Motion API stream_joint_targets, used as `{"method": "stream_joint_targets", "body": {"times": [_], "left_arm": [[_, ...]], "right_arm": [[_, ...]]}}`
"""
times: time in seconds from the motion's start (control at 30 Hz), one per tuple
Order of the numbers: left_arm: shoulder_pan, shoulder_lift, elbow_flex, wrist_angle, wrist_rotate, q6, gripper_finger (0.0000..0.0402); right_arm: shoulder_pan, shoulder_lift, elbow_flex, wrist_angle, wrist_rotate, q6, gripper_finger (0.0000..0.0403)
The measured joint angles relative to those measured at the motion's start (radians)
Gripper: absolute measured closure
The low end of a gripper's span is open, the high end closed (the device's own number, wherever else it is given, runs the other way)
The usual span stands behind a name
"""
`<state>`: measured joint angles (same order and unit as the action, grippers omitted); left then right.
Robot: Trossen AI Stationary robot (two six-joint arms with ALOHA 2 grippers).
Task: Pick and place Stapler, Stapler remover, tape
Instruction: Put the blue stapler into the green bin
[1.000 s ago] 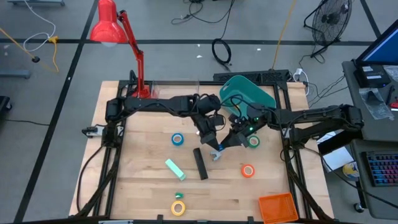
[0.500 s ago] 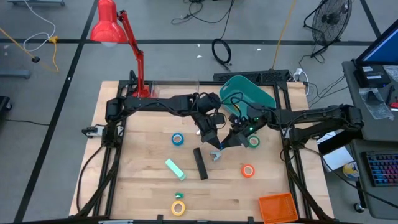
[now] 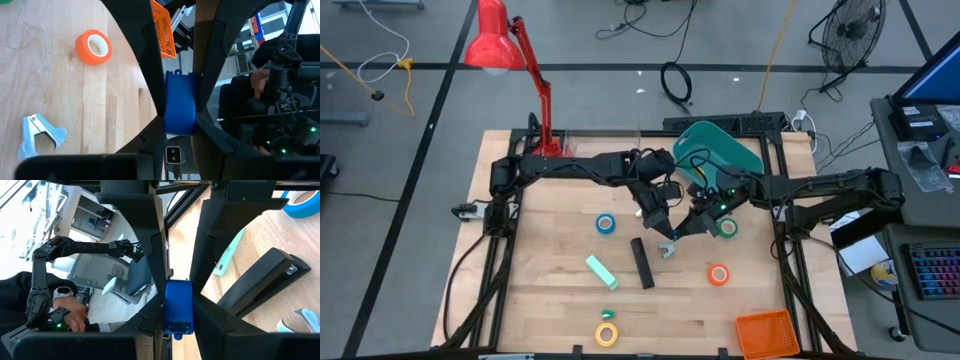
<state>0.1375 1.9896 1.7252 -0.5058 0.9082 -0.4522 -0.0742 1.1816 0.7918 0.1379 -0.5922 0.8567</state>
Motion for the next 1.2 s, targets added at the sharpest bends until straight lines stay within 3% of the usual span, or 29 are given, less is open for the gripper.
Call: {"method": "stream_joint_targets", "body": {"times": [0.17, 0.4, 0.57, 0.73, 0.97, 1.2], "left_arm": [[0.000, -0.008, -0.001, -0.149, 0.030, 0.064, 0.0274], [-0.008, -0.031, 0.000, -0.474, -0.030, 0.231, 0.0280], [-0.031, -0.061, -0.001, -0.595, -0.138, 0.298, 0.0302], [-0.053, -0.097, 0.000, -0.575, -0.265, 0.274, 0.0318], [-0.078, -0.137, 0.000, -0.532, -0.350, 0.232, 0.0325], [-0.129, -0.145, 0.000, -0.539, -0.397, 0.221, 0.0325]], "right_arm": [[0.002, -0.001, 0.000, -0.007, -0.015, 0.006, 0.0329], [-0.007, -0.007, 0.000, -0.034, 0.043, -0.004, 0.0335], [-0.062, -0.027, 0.000, -0.140, 0.223, -0.054, 0.0333], [-0.154, -0.050, 0.000, -0.208, 0.408, -0.126, 0.0335], [-0.306, -0.064, 0.000, -0.294, 0.662, -0.229, 0.0335], [-0.426, -0.053, 0.000, -0.376, 0.829, -0.349, 0.0335]]}}
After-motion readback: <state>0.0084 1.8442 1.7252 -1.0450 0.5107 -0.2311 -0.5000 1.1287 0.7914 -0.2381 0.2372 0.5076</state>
